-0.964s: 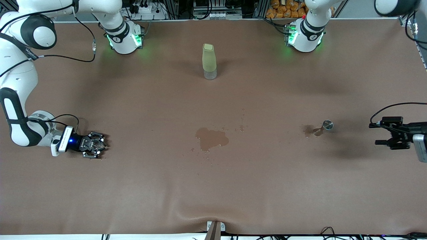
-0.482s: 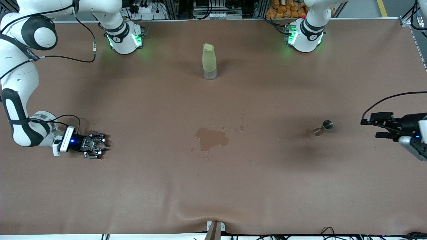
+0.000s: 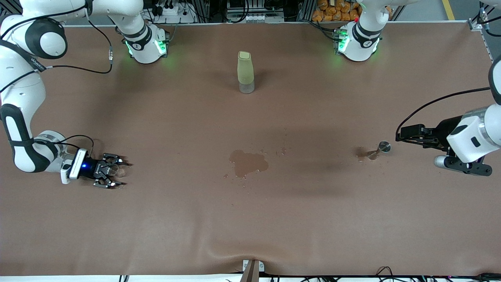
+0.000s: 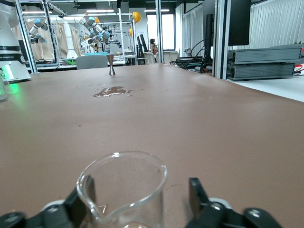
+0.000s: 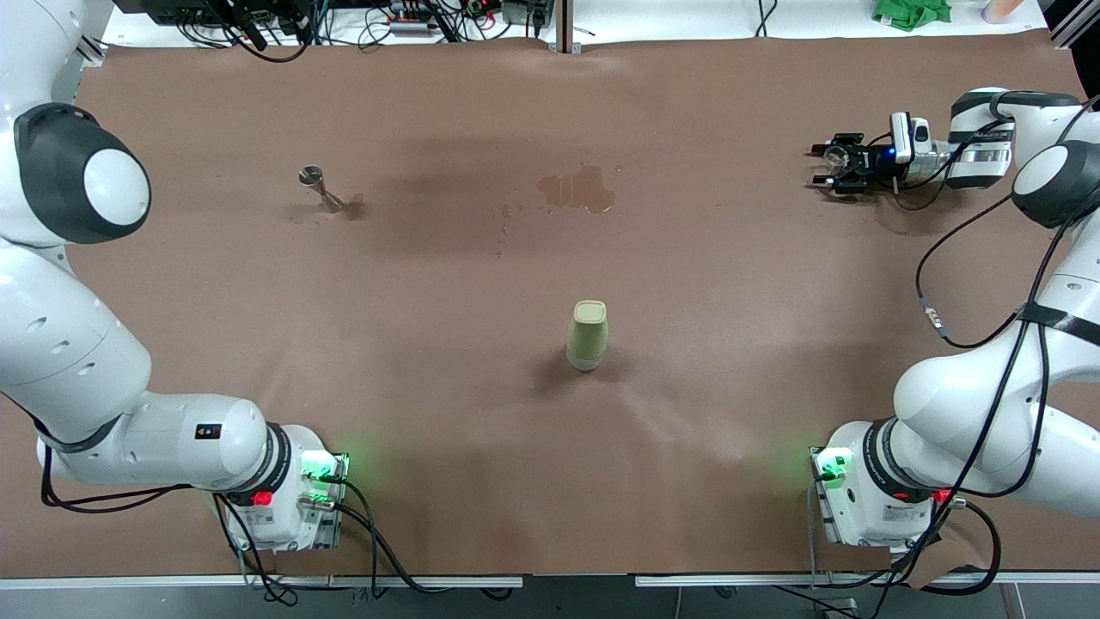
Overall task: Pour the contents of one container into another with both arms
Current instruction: 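Open the right gripper off the beaker while the left gripper releases the jigger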
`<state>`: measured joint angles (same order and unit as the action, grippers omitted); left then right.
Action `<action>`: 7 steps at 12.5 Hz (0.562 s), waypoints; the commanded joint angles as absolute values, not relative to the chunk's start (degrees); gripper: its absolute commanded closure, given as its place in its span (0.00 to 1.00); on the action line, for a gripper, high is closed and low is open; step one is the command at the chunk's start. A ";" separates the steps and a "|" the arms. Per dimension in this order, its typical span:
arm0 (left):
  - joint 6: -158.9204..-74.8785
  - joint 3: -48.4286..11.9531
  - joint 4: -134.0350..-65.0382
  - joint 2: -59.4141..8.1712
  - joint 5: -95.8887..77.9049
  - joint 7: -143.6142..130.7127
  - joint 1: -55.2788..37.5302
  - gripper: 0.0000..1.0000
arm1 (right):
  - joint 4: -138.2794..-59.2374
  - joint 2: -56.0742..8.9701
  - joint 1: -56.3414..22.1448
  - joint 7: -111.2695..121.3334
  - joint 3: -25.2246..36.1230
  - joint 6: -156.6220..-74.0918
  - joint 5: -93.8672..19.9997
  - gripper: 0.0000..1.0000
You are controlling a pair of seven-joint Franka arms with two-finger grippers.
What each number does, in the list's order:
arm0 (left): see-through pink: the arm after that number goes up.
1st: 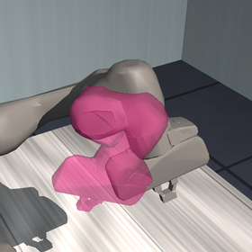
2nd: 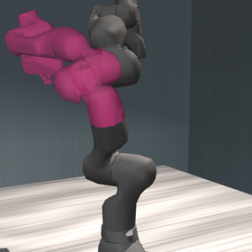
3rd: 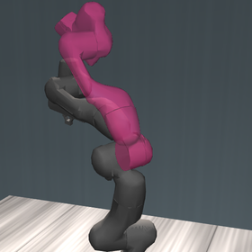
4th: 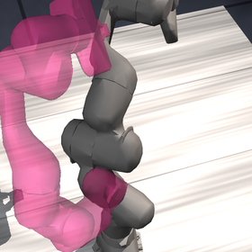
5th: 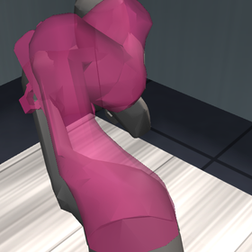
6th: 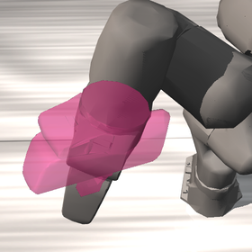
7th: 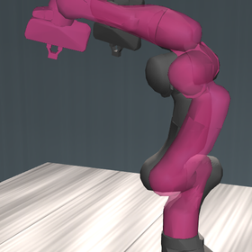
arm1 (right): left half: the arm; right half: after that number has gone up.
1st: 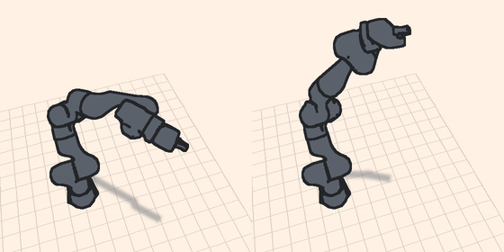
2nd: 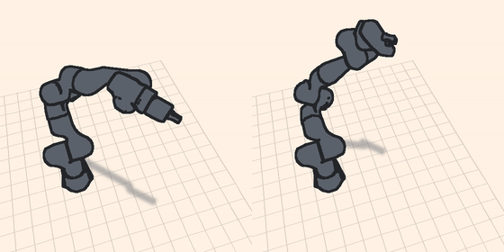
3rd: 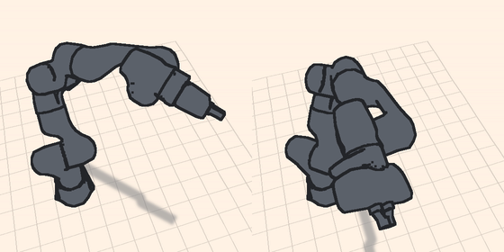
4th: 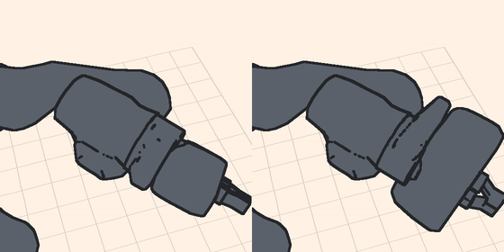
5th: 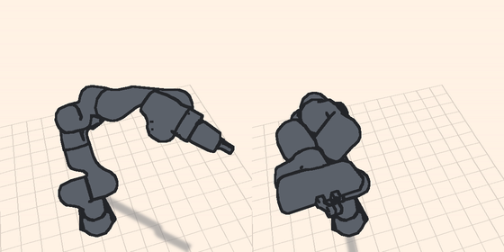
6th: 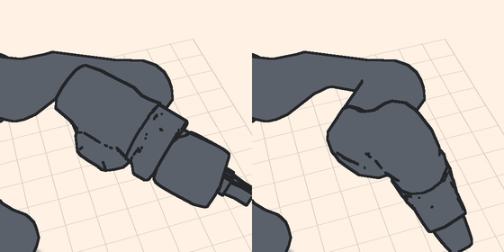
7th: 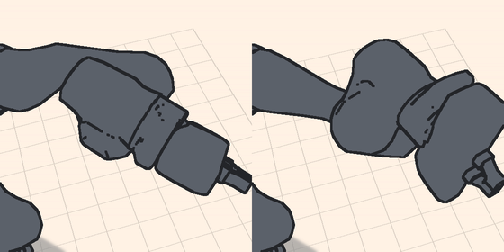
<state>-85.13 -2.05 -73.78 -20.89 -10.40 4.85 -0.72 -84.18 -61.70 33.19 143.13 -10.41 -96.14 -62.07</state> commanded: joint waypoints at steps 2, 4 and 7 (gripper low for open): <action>-85.61 -1.58 -75.76 -16.53 -5.80 0.44 -2.90 0.00 | -82.09 -59.87 33.75 139.15 -10.46 -92.21 -62.76 0.00; -85.61 -1.84 -75.94 -13.55 -5.89 -2.26 -3.08 0.00 | -82.09 -57.84 34.19 136.24 -10.46 -91.59 -62.40 0.00; -83.15 -4.65 -76.99 -10.30 -5.80 -13.23 -2.81 0.00 | -82.18 -53.98 34.01 131.68 -10.02 -89.74 -60.48 0.00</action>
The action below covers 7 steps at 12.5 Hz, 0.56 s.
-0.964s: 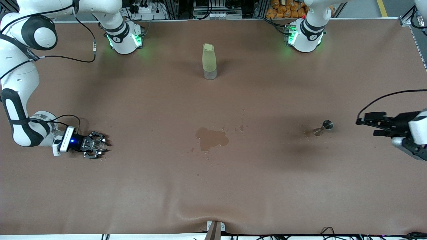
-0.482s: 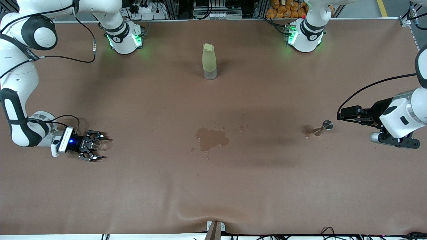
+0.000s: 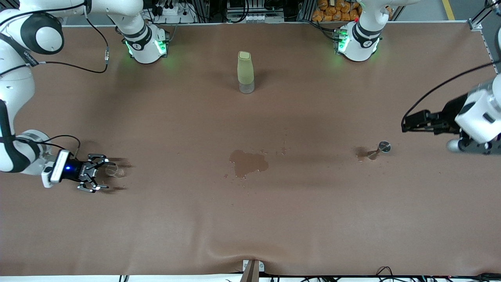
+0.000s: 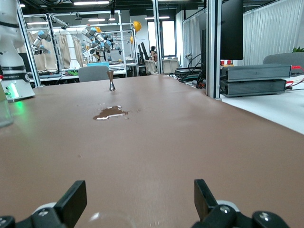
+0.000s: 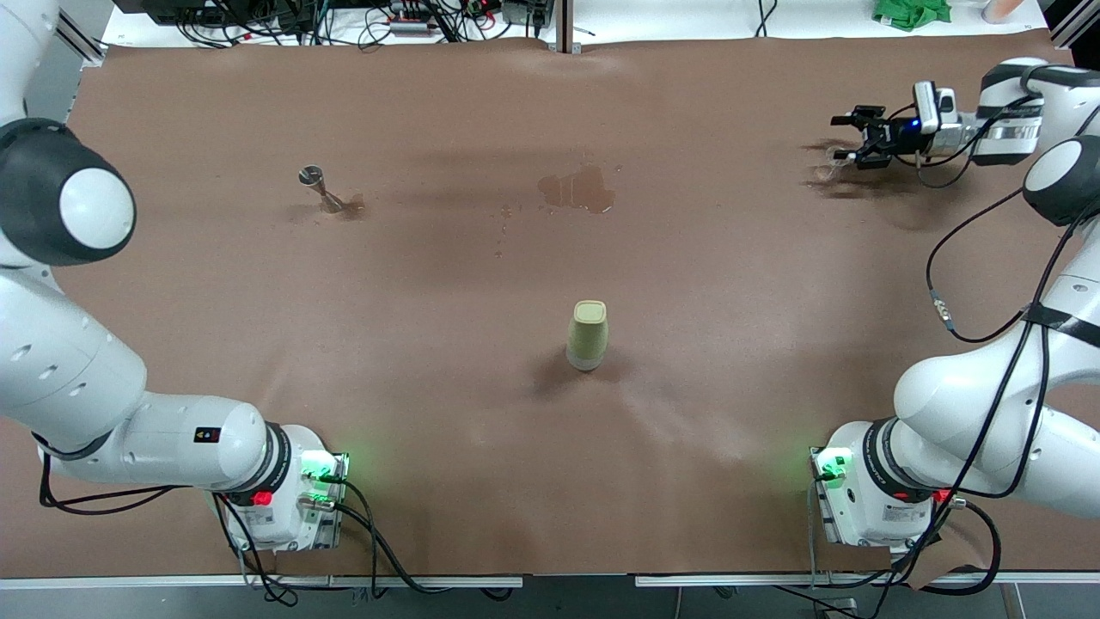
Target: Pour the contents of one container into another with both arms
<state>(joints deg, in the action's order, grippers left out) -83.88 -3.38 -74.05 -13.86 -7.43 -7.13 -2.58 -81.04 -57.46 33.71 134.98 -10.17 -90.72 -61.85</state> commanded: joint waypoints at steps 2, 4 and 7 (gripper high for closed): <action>-83.06 -5.01 -76.90 -9.76 -5.80 -13.37 -2.29 0.00 | -82.09 -51.17 33.93 127.20 -10.11 -89.74 -58.89 0.00; -83.14 -4.57 -77.25 -9.41 -6.15 -7.77 -1.32 0.00 | -82.09 -48.79 32.97 122.20 -10.11 -90.17 -58.01 0.00; -83.23 -4.13 -81.55 -4.58 -6.06 -4.91 -0.18 0.00 | -79.64 -44.40 30.42 110.69 -10.28 -90.96 -52.57 0.00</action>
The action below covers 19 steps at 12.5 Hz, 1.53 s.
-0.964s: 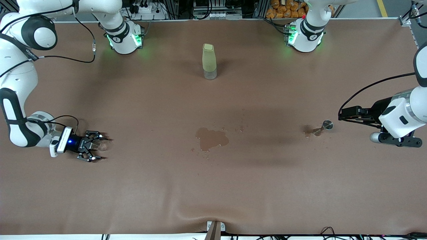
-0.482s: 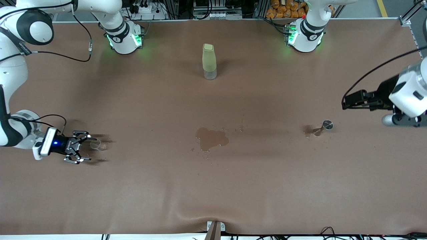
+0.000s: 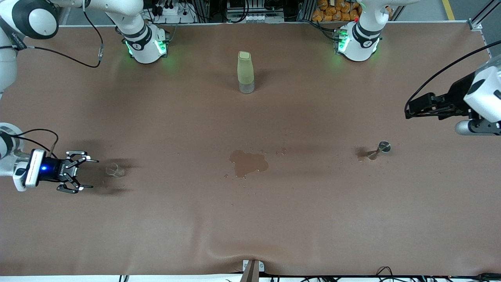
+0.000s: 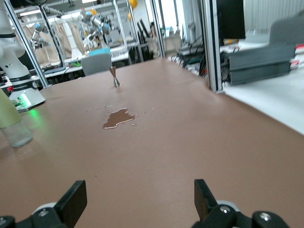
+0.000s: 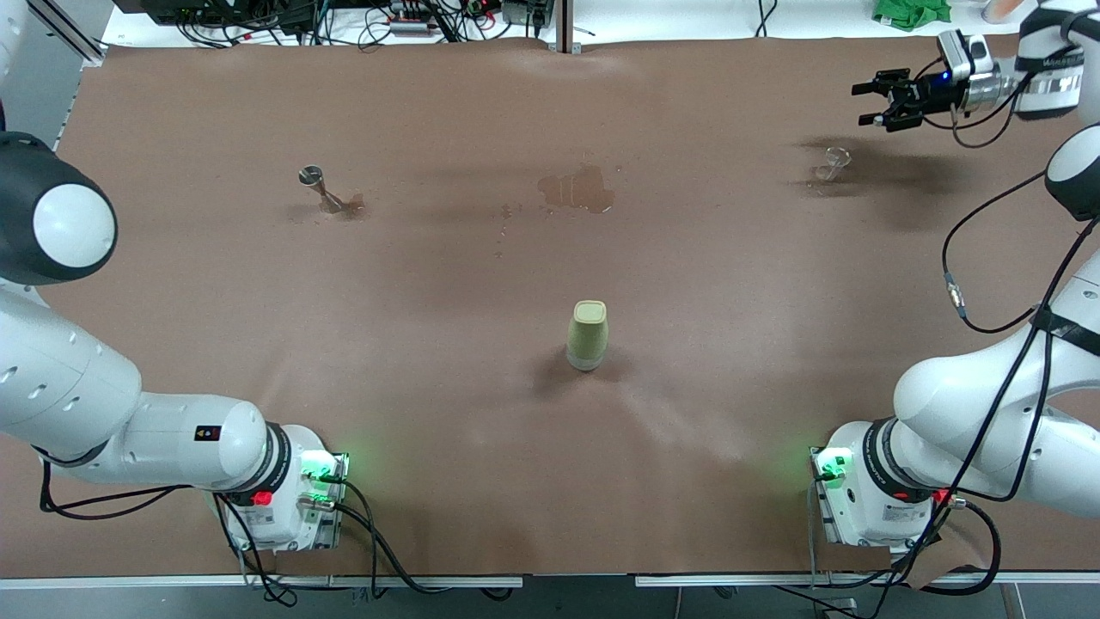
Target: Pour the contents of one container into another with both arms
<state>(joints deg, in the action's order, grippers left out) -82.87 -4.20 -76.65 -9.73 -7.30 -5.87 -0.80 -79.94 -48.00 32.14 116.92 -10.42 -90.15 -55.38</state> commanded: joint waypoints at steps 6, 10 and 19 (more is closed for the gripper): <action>-86.99 -3.69 -93.49 4.81 -3.35 -5.62 0.00 0.00 | -80.24 -29.11 23.22 84.77 -10.11 -95.98 -37.91 0.00; -91.85 -4.04 -100.99 10.81 -0.44 -9.82 -0.09 0.00 | -81.64 -21.73 18.73 70.08 -10.28 -95.89 -26.92 0.00; -93.16 -4.39 -101.07 10.72 0.18 -13.80 -0.18 0.00 | -95.01 -4.48 9.43 55.72 3.83 -97.03 -15.56 0.00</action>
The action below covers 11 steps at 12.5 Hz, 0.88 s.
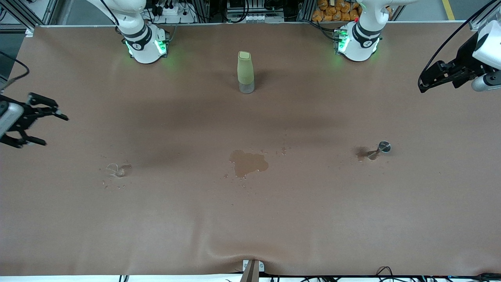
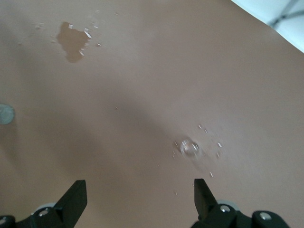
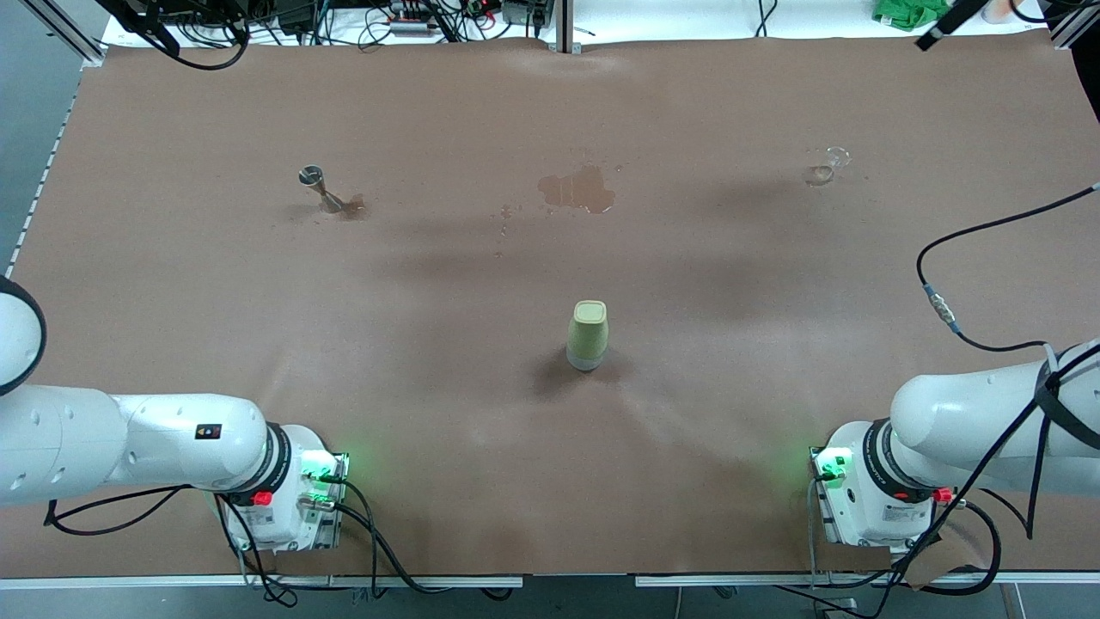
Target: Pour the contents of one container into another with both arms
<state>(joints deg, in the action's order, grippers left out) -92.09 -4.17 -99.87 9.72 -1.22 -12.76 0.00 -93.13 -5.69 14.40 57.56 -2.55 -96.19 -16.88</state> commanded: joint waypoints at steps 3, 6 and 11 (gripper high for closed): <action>-93.78 -4.31 -101.34 10.81 0.00 -13.80 -0.35 0.00 | -94.92 -4.40 6.95 54.42 8.52 -96.51 -15.38 0.00; -94.66 -4.04 -102.22 10.99 -0.35 -13.71 -0.35 0.00 | -94.48 -2.21 4.67 40.57 8.00 -92.91 -11.27 0.00; -94.66 -3.96 -102.74 11.25 -0.70 -13.45 -0.18 0.00 | -92.12 -1.58 2.55 22.45 7.56 -88.61 -4.67 0.00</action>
